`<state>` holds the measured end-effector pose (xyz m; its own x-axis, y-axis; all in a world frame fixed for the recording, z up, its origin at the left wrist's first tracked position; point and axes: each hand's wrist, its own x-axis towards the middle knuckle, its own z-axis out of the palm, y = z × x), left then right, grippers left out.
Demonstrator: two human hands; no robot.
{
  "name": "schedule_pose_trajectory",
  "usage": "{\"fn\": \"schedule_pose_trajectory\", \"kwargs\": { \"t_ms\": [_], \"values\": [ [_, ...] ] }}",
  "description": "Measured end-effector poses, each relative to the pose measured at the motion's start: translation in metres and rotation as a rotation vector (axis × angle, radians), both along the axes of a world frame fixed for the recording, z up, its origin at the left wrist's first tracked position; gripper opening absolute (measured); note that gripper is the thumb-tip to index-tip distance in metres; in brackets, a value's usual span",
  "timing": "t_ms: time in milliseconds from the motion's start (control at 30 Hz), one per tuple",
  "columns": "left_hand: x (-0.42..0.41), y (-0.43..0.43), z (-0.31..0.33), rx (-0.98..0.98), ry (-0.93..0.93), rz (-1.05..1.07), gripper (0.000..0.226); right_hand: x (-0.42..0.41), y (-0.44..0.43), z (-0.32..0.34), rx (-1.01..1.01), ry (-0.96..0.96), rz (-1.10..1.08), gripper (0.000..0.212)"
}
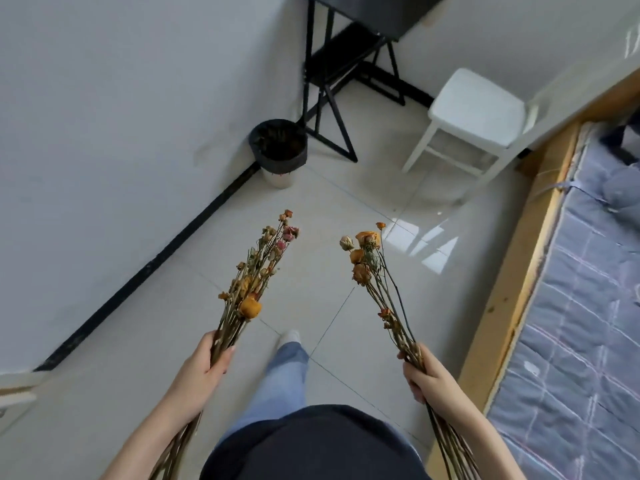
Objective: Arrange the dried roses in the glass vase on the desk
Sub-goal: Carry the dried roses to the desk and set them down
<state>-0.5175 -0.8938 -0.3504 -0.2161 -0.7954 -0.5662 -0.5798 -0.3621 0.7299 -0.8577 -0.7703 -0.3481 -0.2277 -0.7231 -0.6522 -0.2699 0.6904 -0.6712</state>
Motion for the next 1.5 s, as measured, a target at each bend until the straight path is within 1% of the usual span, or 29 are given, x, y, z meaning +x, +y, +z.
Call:
{"fn": "schedule_pose_trajectory", "kwargs": {
  "t_ms": [133,267,433,600,700,833,867,1000,1067,1300,1400,1500],
  "values": [
    [-0.049,-0.081,0.01,0.015,0.016,-0.134,0.032,-0.028,-0.04,0.008,-0.017,0.02,-0.116,0.014],
    [-0.093,-0.141,0.015,0.007,0.013,-0.235,0.032,-0.053,-0.075,0.011,-0.022,0.031,-0.203,0.013],
    [-0.153,-0.201,0.014,0.053,-0.012,-0.298,0.028,-0.099,-0.125,0.005,-0.022,0.018,-0.272,0.014],
    [-0.23,-0.255,0.005,0.048,-0.006,-0.299,0.028,-0.173,-0.186,-0.002,-0.036,0.022,-0.28,0.014],
    [-0.286,-0.287,0.003,0.051,-0.012,-0.272,0.029,-0.23,-0.223,-0.001,-0.043,0.031,-0.249,0.015],
    [-0.36,-0.33,0.003,0.039,-0.01,-0.224,0.044,-0.311,-0.269,0.006,-0.043,0.06,-0.2,0.014],
    [-0.376,-0.34,0.004,0.037,0.006,-0.21,0.045,-0.329,-0.279,0.009,-0.048,0.066,-0.201,0.014],
    [-0.431,-0.379,0.013,0.011,0.066,-0.206,0.021,-0.386,-0.316,0.016,-0.055,0.062,-0.213,0.014],
    [-0.455,-0.401,0.016,0.01,0.087,-0.211,0.021,-0.409,-0.337,0.016,-0.06,0.039,-0.218,0.014],
    [-0.528,-0.492,0.007,0.004,0.105,-0.246,0.031,-0.474,-0.422,0.005,-0.047,0.035,-0.268,0.016],
    [-0.562,-0.543,-0.001,-0.011,0.101,-0.28,0.019,-0.506,-0.465,0.004,-0.036,0.023,-0.309,0.017],
    [-0.596,-0.596,0.0,-0.031,0.101,-0.313,0.015,-0.535,-0.513,0.01,-0.048,0.023,-0.343,0.019]
  ]
}}
